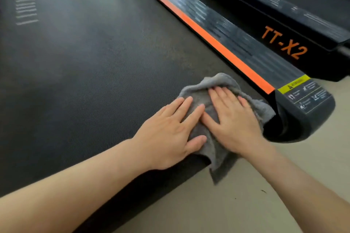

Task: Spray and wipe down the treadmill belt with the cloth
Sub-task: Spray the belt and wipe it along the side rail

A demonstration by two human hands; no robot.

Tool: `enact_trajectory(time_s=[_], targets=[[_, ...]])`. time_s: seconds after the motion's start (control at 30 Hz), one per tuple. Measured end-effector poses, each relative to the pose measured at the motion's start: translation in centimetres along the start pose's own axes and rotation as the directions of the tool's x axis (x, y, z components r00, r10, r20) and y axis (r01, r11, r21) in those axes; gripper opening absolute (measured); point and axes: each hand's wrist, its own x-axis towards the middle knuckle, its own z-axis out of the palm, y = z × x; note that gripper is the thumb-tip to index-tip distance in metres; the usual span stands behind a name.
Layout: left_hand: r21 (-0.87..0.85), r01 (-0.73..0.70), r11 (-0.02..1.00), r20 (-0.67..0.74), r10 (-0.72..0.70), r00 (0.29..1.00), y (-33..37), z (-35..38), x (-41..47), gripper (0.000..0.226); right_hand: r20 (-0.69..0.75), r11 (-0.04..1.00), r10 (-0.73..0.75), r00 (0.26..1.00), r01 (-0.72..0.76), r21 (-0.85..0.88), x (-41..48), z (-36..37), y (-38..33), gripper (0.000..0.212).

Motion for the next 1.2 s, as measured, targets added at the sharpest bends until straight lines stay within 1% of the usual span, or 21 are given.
enact_trajectory(time_s=[0.07,0.17,0.27,0.33,0.43,0.47,0.5,0.57,0.63,0.7,0.8,0.87,0.9,0.93,0.97,1.0,1.03,1.07,1.1,1.13,1.2], targets=[[0.031,0.043,0.999,-0.012,-0.042,0.999,-0.5,0.1,2.5,0.087,0.09,0.986,0.157,0.983,-0.151,-0.069,3.8,-0.2,2.1,0.088],[0.118,0.15,0.982,-0.123,-0.135,0.983,-2.2,-0.8,4.5,0.086,0.105,0.961,0.274,0.956,-0.269,-0.058,8.3,0.0,1.3,0.085],[0.075,0.248,0.966,-0.254,-0.222,0.942,-5.6,-2.2,4.8,0.08,0.094,0.957,0.286,0.953,-0.281,-0.071,12.7,0.7,-3.2,0.082],[0.098,0.255,0.962,-0.394,-0.198,0.898,-7.8,-2.8,4.6,0.064,0.093,0.999,0.044,0.995,-0.042,-0.022,13.9,1.7,-8.1,0.077],[-0.042,0.386,0.921,-0.247,-0.384,0.89,-10.7,-3.1,4.0,0.076,0.142,0.911,-0.35,0.926,0.301,0.283,12.9,3.8,-15.3,0.067],[-0.075,0.424,0.903,-0.206,-0.43,0.879,-11.4,-2.9,3.8,0.079,0.123,0.871,-0.445,0.887,0.398,0.287,12.6,3.6,-16.2,0.067],[-0.101,0.432,0.896,-0.214,-0.444,0.87,-11.5,-2.6,3.6,0.078,0.104,0.88,-0.46,0.882,0.437,0.187,12.9,3.4,-15.6,0.072],[-0.098,0.412,0.906,-0.268,-0.422,0.866,-11.6,-2.8,3.5,0.064,0.11,0.935,-0.355,0.928,0.354,0.025,15.4,2.5,-11.6,0.075],[-0.077,0.384,0.92,-0.22,-0.392,0.893,-11.7,-2.4,4.1,0.054,0.113,0.997,-0.075,0.991,0.076,-0.008,18.0,1.2,-5.6,0.077],[-0.045,0.401,0.915,-0.152,-0.403,0.902,-12.3,-1.5,4.7,0.056,0.1,0.987,0.129,0.987,-0.118,-0.104,19.8,0.4,-1.5,0.081],[-0.079,0.393,0.916,-0.242,-0.4,0.884,-14.1,-1.7,4.2,0.066,0.132,0.958,0.28,0.951,-0.269,-0.095,21.7,0.9,-3.4,0.079],[-0.142,0.455,0.879,-0.307,-0.476,0.824,-14.4,-1.6,4.0,0.063,0.132,0.988,0.153,0.979,-0.155,0.005,22.1,1.9,-9.5,0.078],[-0.208,0.5,0.841,-0.274,-0.541,0.795,-14.0,-1.5,4.4,0.067,0.106,0.999,0.048,0.993,-0.046,-0.018,20.9,3.0,-12.9,0.078],[-0.234,0.571,0.787,-0.227,-0.616,0.755,-14.1,-1.8,4.0,0.082,0.057,0.994,-0.084,0.995,0.087,-0.059,19.5,4.1,-17.7,0.077],[-0.286,0.615,0.735,-0.163,-0.67,0.724,-14.6,-1.8,3.0,0.099,-0.01,0.988,-0.155,0.988,0.155,0.025,17.7,5.2,-22.0,0.069],[-0.262,0.624,0.736,-0.12,-0.666,0.736,-16.1,-1.9,1.6,0.115,0.07,0.964,-0.249,0.966,0.241,0.112,15.8,6.3,-25.5,0.061],[-0.229,0.644,0.73,-0.1,-0.676,0.731,-18.0,-2.0,-0.2,0.103,0.204,0.914,-0.401,0.893,0.406,0.018,14.3,7.4,-28.6,0.06],[-0.207,0.669,0.714,-0.111,-0.697,0.709,-20.2,-2.5,-3.1,0.082,0.227,0.819,-0.569,0.791,0.571,0.062,13.7,7.7,-32.7,0.063],[-0.153,0.688,0.71,-0.123,-0.704,0.699,-21.7,-2.7,-5.3,0.074,0.223,0.797,-0.592,0.775,0.604,0.014,13.1,8.5,-34.7,0.063],[-0.211,0.712,0.67,-0.1,-0.74,0.666,-22.7,-2.9,-7.3,0.069,0.366,0.742,-0.636,0.68,0.669,0.044,13.1,7.6,-35.4,0.062],[-0.323,0.775,0.543,-0.079,-0.831,0.55,-21.7,-2.7,-6.4,0.061,0.29,0.759,-0.636,0.715,0.648,0.063,14.2,6.6,-34.1,0.064]])
